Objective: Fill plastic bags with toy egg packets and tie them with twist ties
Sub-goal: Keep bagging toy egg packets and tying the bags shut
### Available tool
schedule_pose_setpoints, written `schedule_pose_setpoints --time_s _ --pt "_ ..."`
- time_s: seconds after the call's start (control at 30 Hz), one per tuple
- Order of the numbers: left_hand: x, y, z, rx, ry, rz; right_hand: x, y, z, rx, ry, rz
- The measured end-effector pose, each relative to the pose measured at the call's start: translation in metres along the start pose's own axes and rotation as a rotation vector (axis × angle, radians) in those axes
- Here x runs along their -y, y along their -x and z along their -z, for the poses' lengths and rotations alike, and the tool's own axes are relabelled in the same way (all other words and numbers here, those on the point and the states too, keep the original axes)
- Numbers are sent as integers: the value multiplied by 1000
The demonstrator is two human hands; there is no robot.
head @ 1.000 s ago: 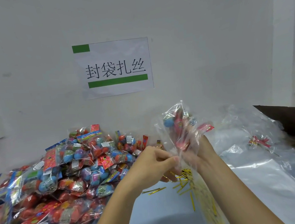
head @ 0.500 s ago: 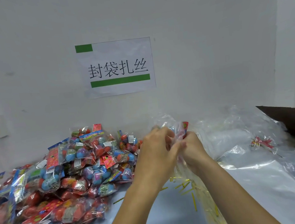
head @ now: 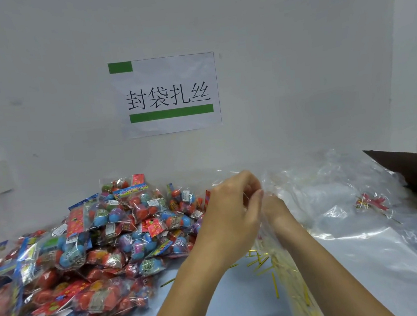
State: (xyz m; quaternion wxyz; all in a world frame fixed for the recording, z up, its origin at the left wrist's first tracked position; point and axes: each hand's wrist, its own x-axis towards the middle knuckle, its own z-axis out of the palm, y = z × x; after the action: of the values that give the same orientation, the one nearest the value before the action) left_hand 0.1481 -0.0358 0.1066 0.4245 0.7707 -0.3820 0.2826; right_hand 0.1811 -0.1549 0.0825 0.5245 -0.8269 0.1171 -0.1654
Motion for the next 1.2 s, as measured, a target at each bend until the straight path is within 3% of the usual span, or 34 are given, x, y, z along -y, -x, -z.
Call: schedule_pose_setpoints --time_s 0.13,0.2,0.23,0.3,0.37,0.43,0.47,0.53,0.6,0.67,0.83,1.03,1.2 --pt "-6 4 -3 129 -21 -93 -15 1 -1 20 -253 -20" --pt "-9 3 -4 121 9 -120 -12 5 0 173 -512 39" --pt "-9 3 -3 69 25 -117 -10 6 1 247 -660 90" --pt "-3 0 -2 -162 33 -35 -3 6 2 233 -818 115" --pt "11 0 1 -441 50 193 2 3 4 171 -898 83" --pt "29 0 8 -559 185 509 5 2 7 190 -948 71" --pt "39 0 11 -508 288 656 5 2 7 210 -965 63" --pt "53 0 16 -244 465 821 7 3 6 249 -979 69" --pt "61 3 16 17 650 807 6 3 3 297 -969 92" --pt "66 7 13 135 740 738 7 4 0 352 -993 93" --pt "73 8 7 60 613 706 6 6 -8 360 -1051 143" --pt "77 8 7 -109 537 698 4 7 -11 348 -865 147" --pt "79 9 7 -142 527 735 8 7 -13 152 -724 238"
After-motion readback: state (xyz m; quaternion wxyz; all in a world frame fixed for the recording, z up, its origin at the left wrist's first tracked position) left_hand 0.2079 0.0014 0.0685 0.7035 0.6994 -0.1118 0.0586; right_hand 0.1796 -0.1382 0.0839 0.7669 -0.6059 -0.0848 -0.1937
